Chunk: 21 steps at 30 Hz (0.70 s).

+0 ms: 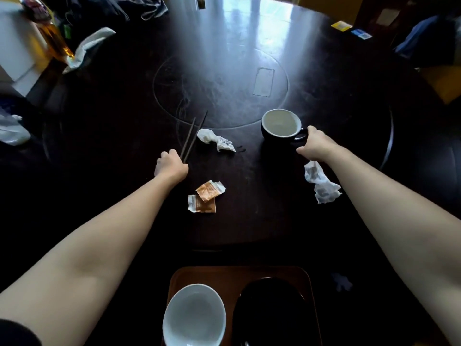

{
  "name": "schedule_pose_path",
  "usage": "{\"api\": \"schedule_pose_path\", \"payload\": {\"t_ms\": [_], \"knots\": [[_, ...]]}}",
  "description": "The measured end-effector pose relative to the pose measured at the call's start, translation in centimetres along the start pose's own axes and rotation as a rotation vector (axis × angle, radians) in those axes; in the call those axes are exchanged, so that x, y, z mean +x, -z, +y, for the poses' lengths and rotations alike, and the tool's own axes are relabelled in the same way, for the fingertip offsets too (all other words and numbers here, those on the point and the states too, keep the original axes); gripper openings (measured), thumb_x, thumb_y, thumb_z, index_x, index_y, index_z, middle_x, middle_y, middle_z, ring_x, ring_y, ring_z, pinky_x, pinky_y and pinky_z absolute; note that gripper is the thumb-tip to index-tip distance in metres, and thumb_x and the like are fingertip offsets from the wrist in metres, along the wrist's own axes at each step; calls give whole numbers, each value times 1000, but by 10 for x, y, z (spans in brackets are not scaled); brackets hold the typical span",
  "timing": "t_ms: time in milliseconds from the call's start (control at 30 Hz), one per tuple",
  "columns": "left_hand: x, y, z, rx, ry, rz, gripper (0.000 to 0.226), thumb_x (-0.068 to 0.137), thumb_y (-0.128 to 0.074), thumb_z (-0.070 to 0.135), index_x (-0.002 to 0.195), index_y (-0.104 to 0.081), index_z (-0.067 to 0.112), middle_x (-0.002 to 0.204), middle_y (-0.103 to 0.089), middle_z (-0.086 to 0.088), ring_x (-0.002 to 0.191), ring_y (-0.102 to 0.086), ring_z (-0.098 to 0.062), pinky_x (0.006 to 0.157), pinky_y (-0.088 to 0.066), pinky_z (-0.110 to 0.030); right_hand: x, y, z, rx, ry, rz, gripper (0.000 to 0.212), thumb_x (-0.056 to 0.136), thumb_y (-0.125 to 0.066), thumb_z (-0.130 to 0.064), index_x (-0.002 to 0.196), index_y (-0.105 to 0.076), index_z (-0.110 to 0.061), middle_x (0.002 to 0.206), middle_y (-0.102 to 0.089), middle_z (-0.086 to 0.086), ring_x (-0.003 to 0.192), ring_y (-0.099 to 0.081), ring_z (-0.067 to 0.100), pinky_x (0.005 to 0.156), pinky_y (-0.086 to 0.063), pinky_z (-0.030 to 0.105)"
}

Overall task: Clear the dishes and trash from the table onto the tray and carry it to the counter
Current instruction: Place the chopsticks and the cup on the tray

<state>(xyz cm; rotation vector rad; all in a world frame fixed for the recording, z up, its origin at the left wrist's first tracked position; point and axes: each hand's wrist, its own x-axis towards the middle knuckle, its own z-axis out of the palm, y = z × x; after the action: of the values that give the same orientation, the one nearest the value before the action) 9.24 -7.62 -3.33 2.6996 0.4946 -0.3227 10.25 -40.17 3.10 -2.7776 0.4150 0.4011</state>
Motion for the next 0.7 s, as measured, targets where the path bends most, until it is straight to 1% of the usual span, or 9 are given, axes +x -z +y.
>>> {"api": "schedule_pose_path", "payload": {"t_ms": [133, 267, 433, 467, 533, 567, 600, 633, 700], "knots": [[13, -4, -2, 18, -27, 18, 39, 86, -55, 22, 118, -48, 2, 124, -53, -20, 112, -54, -37, 92, -48, -46, 22, -12, 3, 88, -38, -18, 56, 84, -53, -15, 134, -30, -5, 138, -42, 19, 122, -46, 37, 96, -40, 38], [23, -4, 0, 36, -17, -12, 42, 84, -58, 23, 118, -49, 1, 121, -57, -20, 108, -57, -37, 87, -50, -43, 36, -15, 6, 147, -28, 123, 41, 88, -48, -18, 126, -43, -2, 130, -50, 24, 118, -48, 39, 92, -41, 39], [30, -3, 2, 69, -1, -56, 43, 83, -61, 27, 114, -53, -2, 115, -61, -21, 102, -61, -37, 76, -49, -39, 40, -15, 2, 93, 33, 53, 33, 86, -50, -15, 116, -53, -2, 121, -57, 23, 110, -53, 38, 85, -43, 36], [31, -3, 2, 66, 4, -57, 42, 83, -62, 27, 111, -55, -3, 114, -61, -22, 101, -61, -37, 75, -49, -38, 41, -16, 1, 104, 31, 37, 30, 85, -50, -15, 111, -56, -3, 117, -59, 22, 104, -56, 37, 79, -43, 34], [30, -5, 5, 64, 12, -44, 43, 82, -63, 26, 111, -54, -4, 115, -60, -22, 102, -61, -38, 77, -50, -39, 42, -15, 0, 177, 2, -47, 17, 83, -51, -17, 94, -60, -8, 95, -62, 19, 75, -57, 31, 62, -42, 30], [29, -5, 7, 68, 21, -37, 44, 82, -63, 26, 113, -52, -4, 116, -60, -22, 103, -60, -38, 78, -49, -38, 41, -14, 0, 225, -22, -119, 10, 83, -51, -17, 86, -58, -10, 81, -58, 15, 61, -51, 26, 54, -40, 28], [28, -5, 8, 73, 28, -35, 46, 83, -63, 25, 115, -50, -4, 117, -59, -22, 104, -60, -37, 77, -48, -38, 42, -13, 0, 265, -52, -194, 7, 84, -49, -16, 82, -54, -12, 71, -53, 11, 52, -44, 21, 48, -36, 25], [28, -4, 9, 77, 29, -41, 47, 83, -63, 25, 117, -48, -3, 117, -59, -21, 105, -60, -37, 74, -47, -37, 41, -11, 0, 298, -79, -262, 7, 86, -47, -15, 81, -51, -12, 65, -48, 7, 49, -40, 18, 46, -33, 23], [30, -2, 7, 75, 12, -69, 48, 83, -62, 26, 118, -46, -3, 115, -60, -20, 102, -61, -36, 70, -44, -36, 38, -8, -1, 347, -104, -366, 13, 89, -43, -14, 77, -47, -13, 63, -47, 5, 45, -38, 15, 43, -31, 20]]}}
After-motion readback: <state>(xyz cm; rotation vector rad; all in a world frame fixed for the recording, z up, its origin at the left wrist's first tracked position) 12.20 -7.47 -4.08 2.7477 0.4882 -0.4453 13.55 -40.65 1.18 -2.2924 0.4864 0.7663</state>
